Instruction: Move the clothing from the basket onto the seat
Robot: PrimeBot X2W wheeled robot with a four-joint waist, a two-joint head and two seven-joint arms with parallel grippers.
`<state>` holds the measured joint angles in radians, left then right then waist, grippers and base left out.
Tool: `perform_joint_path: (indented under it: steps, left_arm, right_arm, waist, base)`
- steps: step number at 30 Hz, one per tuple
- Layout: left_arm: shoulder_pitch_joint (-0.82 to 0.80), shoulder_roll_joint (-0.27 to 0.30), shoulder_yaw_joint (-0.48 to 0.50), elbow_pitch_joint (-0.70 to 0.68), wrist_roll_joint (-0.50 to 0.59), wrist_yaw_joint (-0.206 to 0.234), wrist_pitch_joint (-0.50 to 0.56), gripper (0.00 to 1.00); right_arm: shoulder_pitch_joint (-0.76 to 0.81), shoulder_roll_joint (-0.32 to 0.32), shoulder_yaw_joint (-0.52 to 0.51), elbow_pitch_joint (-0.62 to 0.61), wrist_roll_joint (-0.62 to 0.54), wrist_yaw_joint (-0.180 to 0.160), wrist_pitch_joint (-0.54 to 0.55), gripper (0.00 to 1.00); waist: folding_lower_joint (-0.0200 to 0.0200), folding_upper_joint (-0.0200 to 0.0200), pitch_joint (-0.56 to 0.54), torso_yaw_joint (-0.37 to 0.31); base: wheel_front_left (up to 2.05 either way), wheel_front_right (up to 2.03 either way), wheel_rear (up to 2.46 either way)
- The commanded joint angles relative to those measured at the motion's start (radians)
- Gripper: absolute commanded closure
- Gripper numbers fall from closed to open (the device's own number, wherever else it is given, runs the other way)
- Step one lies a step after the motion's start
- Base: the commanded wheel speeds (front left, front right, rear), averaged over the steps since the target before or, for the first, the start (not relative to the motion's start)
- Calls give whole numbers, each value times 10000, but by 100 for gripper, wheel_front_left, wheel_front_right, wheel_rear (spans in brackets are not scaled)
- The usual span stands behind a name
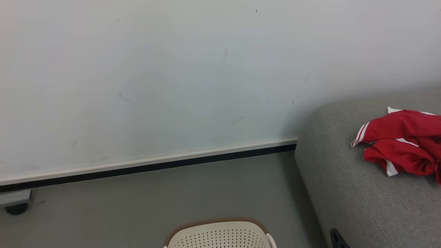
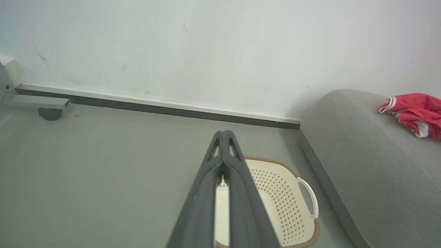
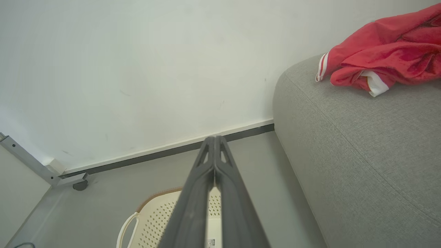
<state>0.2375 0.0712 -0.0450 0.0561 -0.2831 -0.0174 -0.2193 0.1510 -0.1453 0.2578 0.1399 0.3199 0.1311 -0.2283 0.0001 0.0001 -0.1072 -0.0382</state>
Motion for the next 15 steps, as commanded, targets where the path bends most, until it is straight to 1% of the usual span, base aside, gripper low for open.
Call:
perform_joint_path:
  steps: [1,8,9,15]
  left_arm:
    - [-369,25,71,-17,-575,-77,85,100]
    - [-769,4,138,249,-1851,-184,361,100]
    - [-769,4,138,249,-1851,-184,361,100]
    - [-1084,-13,190,461,-2872,-269,583,100]
  right_arm:
    - [-333,-25,-152,-99,597,-1,87,100]
    - [-579,-10,-490,34,1914,-1,377,100]
    - [-579,-10,-490,34,1914,-1,377,100]
    - [-776,17,-778,135,2948,-1,624,100]
  waist:
    - [0,-1,19,7]
    - [0,-1,88,30]
    - [0,-1,88,30]
    - [0,-1,147,49]
  base:
    - [0,0,0]
    - [0,0,0]
    - [0,0,0]
    - [0,0,0]
